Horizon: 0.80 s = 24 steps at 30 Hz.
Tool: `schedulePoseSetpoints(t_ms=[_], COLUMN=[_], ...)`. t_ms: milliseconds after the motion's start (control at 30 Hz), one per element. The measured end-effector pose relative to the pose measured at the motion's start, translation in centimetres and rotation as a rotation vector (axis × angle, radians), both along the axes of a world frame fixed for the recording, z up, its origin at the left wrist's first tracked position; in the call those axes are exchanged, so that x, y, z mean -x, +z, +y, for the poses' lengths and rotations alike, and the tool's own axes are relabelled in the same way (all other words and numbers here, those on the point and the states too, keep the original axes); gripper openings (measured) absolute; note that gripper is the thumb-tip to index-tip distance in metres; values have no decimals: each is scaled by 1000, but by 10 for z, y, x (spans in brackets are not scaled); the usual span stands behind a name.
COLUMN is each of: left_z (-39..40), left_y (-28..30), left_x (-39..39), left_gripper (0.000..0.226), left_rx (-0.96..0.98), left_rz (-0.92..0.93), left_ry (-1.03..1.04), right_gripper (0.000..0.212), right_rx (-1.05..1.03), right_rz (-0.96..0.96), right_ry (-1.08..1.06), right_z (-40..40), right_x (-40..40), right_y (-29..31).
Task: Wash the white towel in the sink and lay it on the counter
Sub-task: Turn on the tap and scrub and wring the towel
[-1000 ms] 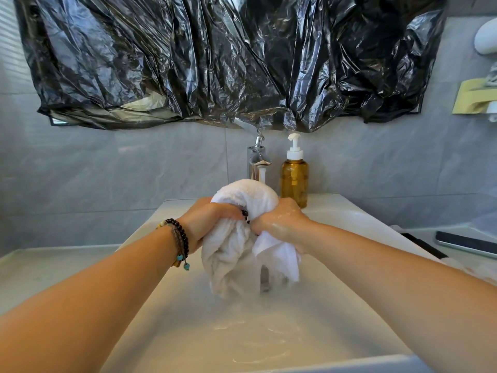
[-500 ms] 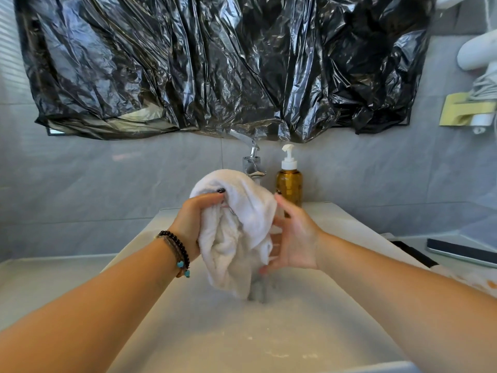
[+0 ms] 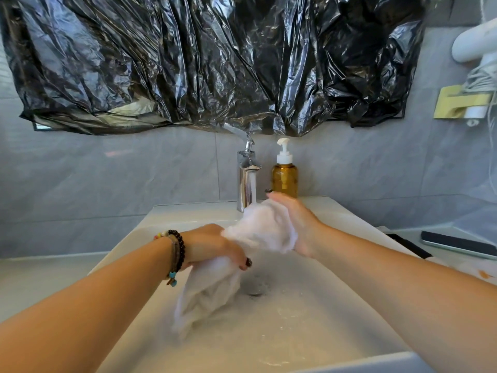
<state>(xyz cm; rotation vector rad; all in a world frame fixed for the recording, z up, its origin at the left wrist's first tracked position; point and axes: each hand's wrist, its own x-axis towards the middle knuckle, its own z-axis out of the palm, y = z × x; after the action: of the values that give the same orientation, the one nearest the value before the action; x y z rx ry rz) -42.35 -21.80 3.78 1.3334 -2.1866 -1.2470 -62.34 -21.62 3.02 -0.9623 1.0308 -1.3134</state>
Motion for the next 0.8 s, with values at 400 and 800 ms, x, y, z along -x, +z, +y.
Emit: schedulePoseSetpoints(t_ms=[400,800], left_z=[5,-6], left_y=[-31,-51], left_x=[28,42], left_gripper=[30,40], left_rx=[197,204], left_rz=[101,-180], left_ry=[-165,-68], right_gripper=[36,29], right_rx=[140,323], right_rz=[477,1499], right_ry=[-112,-199], right_z=[11,3], right_x=[-39,-53], right_y=[-3,1])
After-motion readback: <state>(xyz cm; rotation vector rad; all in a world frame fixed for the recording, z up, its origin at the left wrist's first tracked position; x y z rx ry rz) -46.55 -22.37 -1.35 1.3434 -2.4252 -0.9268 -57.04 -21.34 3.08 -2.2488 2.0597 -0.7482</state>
